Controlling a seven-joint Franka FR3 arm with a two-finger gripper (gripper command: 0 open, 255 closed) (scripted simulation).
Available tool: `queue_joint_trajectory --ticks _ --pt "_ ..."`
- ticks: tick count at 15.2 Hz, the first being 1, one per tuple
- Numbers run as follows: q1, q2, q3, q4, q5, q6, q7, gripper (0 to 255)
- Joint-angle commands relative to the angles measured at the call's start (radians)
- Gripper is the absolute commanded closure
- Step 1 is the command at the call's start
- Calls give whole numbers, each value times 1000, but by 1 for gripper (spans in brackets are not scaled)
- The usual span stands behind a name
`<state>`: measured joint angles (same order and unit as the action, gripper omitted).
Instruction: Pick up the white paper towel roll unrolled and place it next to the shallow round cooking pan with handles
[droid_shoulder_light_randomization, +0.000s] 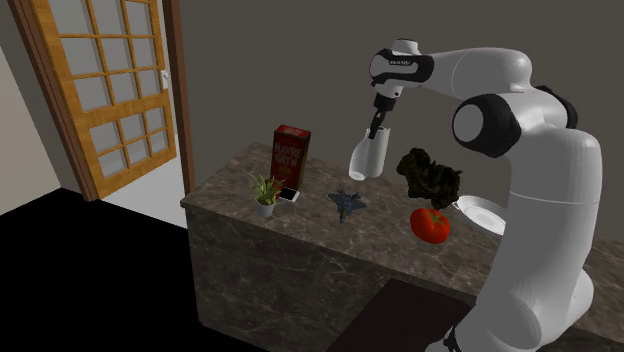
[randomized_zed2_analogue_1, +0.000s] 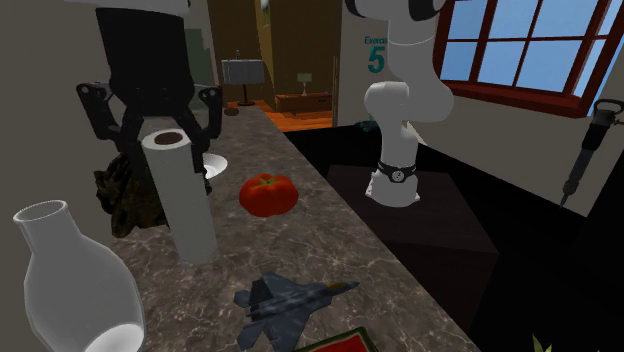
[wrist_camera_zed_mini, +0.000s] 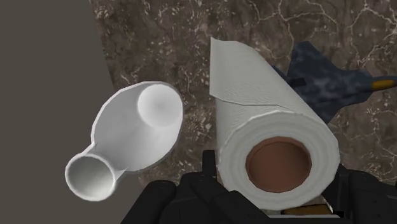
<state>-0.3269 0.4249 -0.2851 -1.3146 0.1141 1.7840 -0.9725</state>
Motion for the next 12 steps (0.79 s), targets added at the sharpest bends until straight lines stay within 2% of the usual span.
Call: queue_joint_trajectory --ticks 1,6,12 --pt "-1 3 0 26 0 -23 2 255" --pt "-9 -175 -28 -182 -38 11 -47 255" --pt "-32 -358 -62 -357 -88 11 -105 255"
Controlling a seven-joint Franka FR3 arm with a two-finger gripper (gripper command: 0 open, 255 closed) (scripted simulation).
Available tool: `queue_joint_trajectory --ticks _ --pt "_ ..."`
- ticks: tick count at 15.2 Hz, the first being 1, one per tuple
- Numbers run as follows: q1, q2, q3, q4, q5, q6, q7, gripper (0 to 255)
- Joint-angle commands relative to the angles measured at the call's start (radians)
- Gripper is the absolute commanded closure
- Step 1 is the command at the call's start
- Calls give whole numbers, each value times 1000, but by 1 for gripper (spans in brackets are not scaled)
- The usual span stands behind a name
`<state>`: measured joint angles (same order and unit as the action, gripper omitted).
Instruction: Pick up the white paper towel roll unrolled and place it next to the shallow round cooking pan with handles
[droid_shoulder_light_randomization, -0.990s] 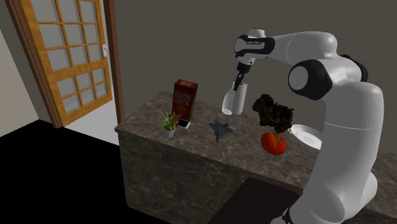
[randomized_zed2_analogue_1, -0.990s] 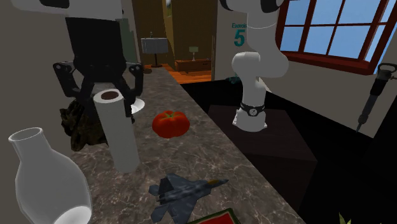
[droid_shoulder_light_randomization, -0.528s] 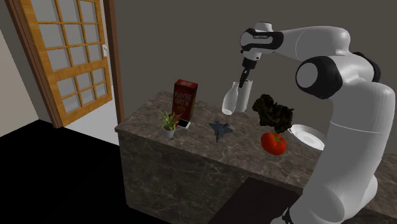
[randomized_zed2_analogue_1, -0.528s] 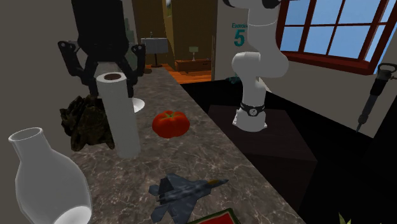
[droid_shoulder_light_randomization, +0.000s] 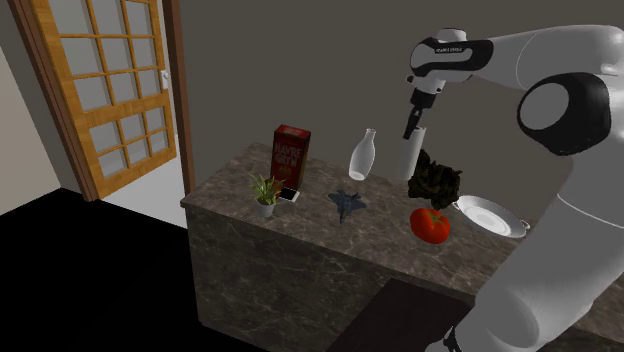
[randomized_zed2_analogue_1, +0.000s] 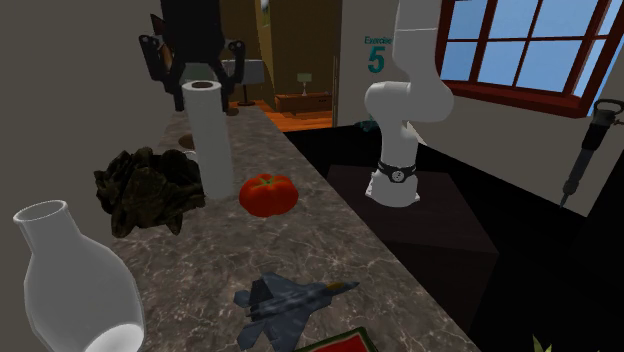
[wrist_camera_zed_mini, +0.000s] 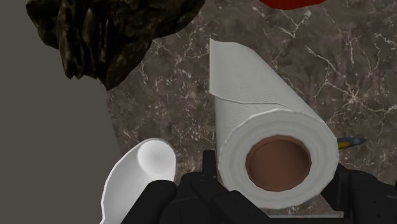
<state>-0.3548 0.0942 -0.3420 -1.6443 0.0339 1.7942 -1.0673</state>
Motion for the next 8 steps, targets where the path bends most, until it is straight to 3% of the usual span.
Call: queue_joint_trajectory --ticks 1,8 --pt "-10 -55 -11 -51 -17 -2 -20 255" --pt "-55 -233 -55 -173 -80 -45 -98 255"
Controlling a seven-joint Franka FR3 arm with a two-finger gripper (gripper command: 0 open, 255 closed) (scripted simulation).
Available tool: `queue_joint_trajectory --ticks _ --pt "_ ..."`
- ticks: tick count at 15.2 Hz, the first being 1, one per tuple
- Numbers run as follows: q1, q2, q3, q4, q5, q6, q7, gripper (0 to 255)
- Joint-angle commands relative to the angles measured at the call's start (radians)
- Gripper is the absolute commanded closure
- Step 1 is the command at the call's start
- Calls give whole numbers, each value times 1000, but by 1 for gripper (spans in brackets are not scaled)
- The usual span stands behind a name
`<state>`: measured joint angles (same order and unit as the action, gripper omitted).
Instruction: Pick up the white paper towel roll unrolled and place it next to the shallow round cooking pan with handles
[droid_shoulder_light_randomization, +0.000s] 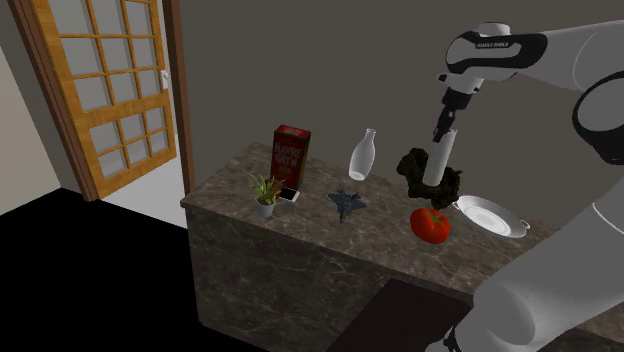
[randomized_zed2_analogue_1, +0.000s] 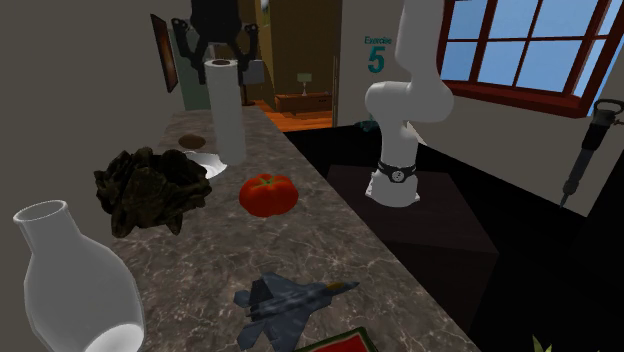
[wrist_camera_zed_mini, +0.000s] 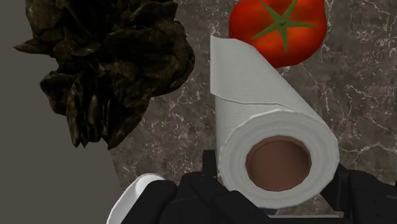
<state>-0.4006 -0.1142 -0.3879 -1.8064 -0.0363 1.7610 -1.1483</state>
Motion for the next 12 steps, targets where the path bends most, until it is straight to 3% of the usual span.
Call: queue_joint_trajectory --ticks 1,12 --pt "-16 -47 -16 -23 -18 -21 -29 255" --pt "-103 -244 -104 -72 -112 -143 -191 255"
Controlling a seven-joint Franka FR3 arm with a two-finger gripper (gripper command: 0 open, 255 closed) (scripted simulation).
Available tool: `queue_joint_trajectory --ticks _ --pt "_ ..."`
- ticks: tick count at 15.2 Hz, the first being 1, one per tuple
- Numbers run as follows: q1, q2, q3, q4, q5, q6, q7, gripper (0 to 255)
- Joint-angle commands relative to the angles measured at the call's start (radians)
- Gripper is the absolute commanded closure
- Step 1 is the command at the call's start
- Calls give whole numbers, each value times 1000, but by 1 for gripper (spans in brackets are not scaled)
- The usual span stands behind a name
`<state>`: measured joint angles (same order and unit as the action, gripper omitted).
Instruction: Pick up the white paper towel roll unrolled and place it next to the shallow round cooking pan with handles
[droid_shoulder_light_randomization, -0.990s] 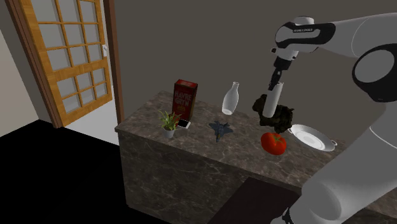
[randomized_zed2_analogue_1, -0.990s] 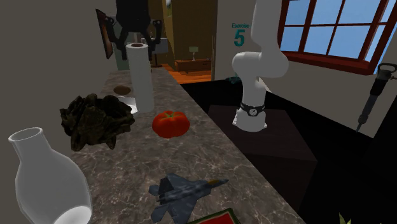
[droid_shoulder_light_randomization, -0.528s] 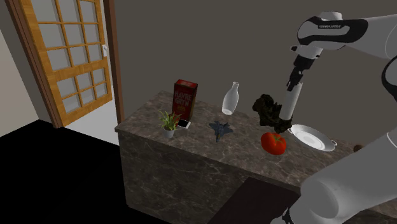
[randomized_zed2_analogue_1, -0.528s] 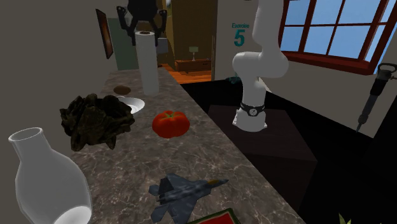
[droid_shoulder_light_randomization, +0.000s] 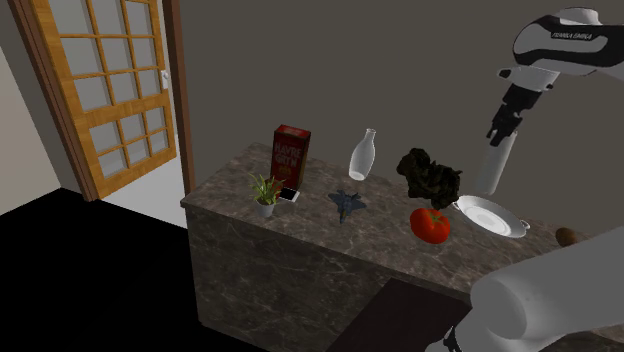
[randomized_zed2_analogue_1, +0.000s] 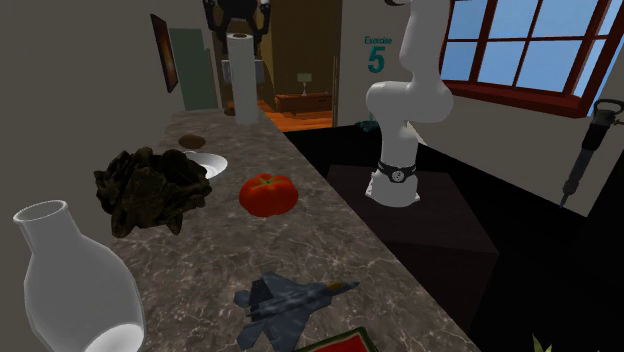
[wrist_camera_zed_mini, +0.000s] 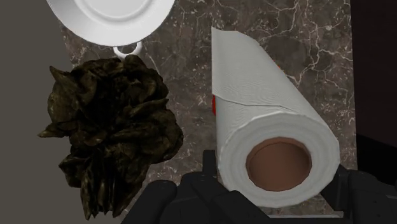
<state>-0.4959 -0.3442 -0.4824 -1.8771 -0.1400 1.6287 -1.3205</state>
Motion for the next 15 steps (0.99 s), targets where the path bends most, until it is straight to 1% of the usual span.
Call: queue_joint_trajectory --ticks 1,8,13,15 --pt "-16 -26 -20 1 -16 -23 -36 255" --pt "-67 -86 -98 54 -65 -115 -170 255" --pt "-95 -96 -178 134 -95 -185 -293 255" --pt "-99 -110 -176 96 -101 -159 -287 255"
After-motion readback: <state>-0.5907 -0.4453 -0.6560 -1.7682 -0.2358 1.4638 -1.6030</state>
